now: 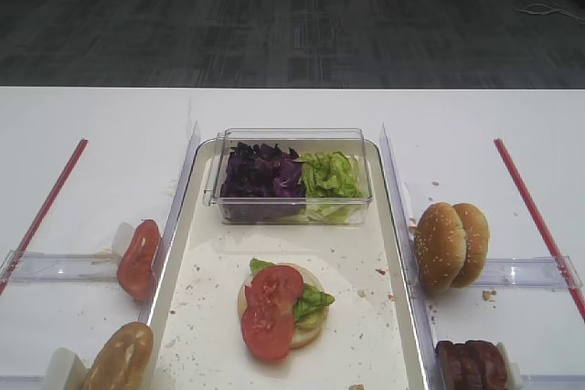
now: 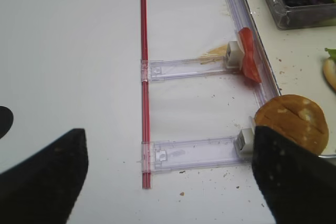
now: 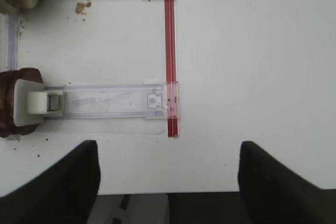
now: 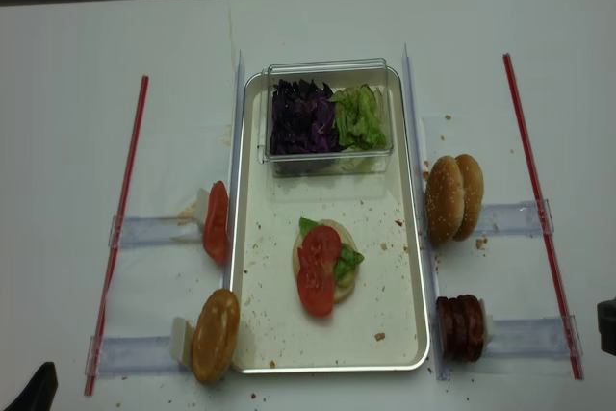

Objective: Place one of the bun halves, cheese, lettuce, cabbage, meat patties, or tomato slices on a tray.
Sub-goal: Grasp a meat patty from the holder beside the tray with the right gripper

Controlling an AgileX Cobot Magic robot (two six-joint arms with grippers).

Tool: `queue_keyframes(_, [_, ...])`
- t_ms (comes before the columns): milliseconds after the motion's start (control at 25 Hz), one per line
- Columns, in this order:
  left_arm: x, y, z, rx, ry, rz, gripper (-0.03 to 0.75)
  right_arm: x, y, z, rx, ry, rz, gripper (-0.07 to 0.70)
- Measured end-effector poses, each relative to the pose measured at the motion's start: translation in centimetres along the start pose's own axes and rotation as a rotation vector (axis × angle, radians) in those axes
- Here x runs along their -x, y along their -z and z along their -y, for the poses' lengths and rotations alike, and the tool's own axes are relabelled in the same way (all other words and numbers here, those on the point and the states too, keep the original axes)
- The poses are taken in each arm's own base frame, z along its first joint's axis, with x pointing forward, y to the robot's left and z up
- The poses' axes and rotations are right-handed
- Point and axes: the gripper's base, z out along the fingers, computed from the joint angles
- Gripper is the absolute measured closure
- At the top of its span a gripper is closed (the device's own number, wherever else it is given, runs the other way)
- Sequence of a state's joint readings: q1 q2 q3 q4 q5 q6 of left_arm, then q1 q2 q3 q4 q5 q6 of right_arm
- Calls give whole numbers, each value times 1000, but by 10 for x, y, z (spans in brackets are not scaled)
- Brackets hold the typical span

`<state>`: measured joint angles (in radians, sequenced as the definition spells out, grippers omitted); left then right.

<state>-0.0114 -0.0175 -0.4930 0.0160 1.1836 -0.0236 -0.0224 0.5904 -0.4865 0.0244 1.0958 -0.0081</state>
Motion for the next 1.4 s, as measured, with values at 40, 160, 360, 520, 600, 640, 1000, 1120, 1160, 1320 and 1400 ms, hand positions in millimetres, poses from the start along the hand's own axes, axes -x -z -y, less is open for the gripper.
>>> queue_keyframes(40, [0, 0, 0, 0, 0, 0, 99, 2, -3, 0, 0, -1, -21, 49])
queue_keyframes(160, [0, 0, 0, 0, 0, 0, 99, 8, -12, 0, 0, -2, -78, 78])
queue_keyframes(360, [0, 0, 0, 0, 0, 0, 99, 15, -27, 1, -1, -4, -182, 87])
queue_keyframes(520, [0, 0, 0, 0, 0, 0, 99, 20, -41, 1, -1, -6, -273, 89])
queue_keyframes(600, [0, 0, 0, 0, 0, 0, 99, 22, -48, 1, 0, -8, -308, 90])
queue_keyframes(640, [0, 0, 0, 0, 0, 0, 99, 23, -50, 1, 0, -9, -322, 90])
queue_keyframes(1000, [0, 0, 0, 0, 0, 0, 99, 29, -56, -1, 5, -94, -309, 90])
queue_keyframes(1120, [0, 0, 0, 0, 0, 0, 99, 29, -56, -1, 8, -78, -307, 90])
queue_keyframes(1160, [0, 0, 0, 0, 0, 0, 99, 30, -56, -1, 9, -76, -305, 90])
queue_keyframes(1320, [0, 0, 0, 0, 0, 0, 99, 31, -55, -1, 10, -73, -292, 92])
queue_keyframes(1400, [0, 0, 0, 0, 0, 0, 99, 31, -55, -1, 12, -71, -292, 92])
